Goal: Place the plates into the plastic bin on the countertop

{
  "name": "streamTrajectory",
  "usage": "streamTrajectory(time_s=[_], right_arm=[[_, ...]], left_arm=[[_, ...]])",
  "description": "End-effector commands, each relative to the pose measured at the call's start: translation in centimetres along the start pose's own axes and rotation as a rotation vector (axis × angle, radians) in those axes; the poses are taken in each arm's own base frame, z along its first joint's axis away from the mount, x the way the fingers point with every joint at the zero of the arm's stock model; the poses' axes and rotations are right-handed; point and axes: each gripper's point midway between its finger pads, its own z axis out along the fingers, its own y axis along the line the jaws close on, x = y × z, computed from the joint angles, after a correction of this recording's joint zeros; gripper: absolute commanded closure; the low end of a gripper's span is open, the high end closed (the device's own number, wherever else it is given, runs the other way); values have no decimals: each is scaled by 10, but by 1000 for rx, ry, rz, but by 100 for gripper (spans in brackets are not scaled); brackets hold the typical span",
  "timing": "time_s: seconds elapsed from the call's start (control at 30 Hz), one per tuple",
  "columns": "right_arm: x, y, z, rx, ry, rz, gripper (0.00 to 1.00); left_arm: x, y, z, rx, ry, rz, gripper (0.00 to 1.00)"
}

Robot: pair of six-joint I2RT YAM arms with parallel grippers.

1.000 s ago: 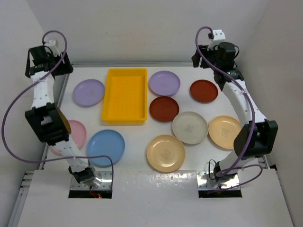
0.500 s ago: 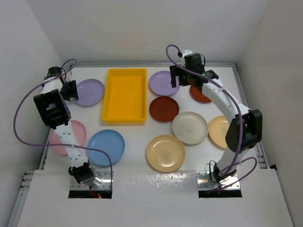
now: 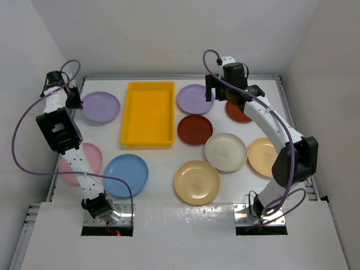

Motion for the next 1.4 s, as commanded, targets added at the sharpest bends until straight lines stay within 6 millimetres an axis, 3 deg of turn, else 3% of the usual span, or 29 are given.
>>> streamTrajectory(time_s=[0.0,0.03,0.07,0.13,0.17,0.2,0.23,0.27,0.4,0.47,0.53,0.57,0.7,0.8,0.93,1.1,1.2,1.3,1.37], right_arm=[[-10,-3,-3,-35,-17,98,12],[-7,-1,-2,-59,-2,119,12],[-6,-5,-2,-59,7,163,12],[0,-14,4,-47,35,235,14],[2,-20,4,-32,43,249,15],[6,-28,8,20,50,249,15],[5,-31,8,35,54,247,15],[12,-34,10,57,81,240,16],[13,-40,9,87,82,234,16],[17,-42,9,94,83,234,16],[22,-49,9,136,84,240,16],[24,-53,9,166,85,246,16],[29,-61,14,201,88,293,16],[28,-57,22,190,77,324,16],[30,-55,36,190,64,380,19],[38,-47,71,169,58,460,23],[38,-37,99,133,64,521,28],[56,-32,135,144,121,584,35],[49,-36,144,169,109,607,39]], left_arm=[[-100,9,-90,-51,-304,-13,100],[-116,5,-107,-43,-360,0,100],[-134,-2,-138,-34,-434,-11,100],[-155,-22,-168,-18,-518,14,100],[-162,-44,-179,8,-550,44,100],[-170,-63,-203,42,-601,74,100],[-167,-80,-206,80,-597,94,100],[-167,-118,-218,166,-618,145,100],[-139,-185,-201,294,-545,228,100],[-107,-209,-171,308,-451,268,100],[-80,-219,-143,297,-372,286,100],[-68,-236,-135,321,-342,308,100],[-34,-265,-112,330,-264,378,100],[-11,-267,-91,321,-199,396,100],[5,-263,-61,306,-138,391,100],[23,-269,-39,336,-81,405,100],[26,-268,-35,335,-74,415,80],[26,-268,-35,335,-75,424,69],[22,-267,-36,325,-86,424,67]])
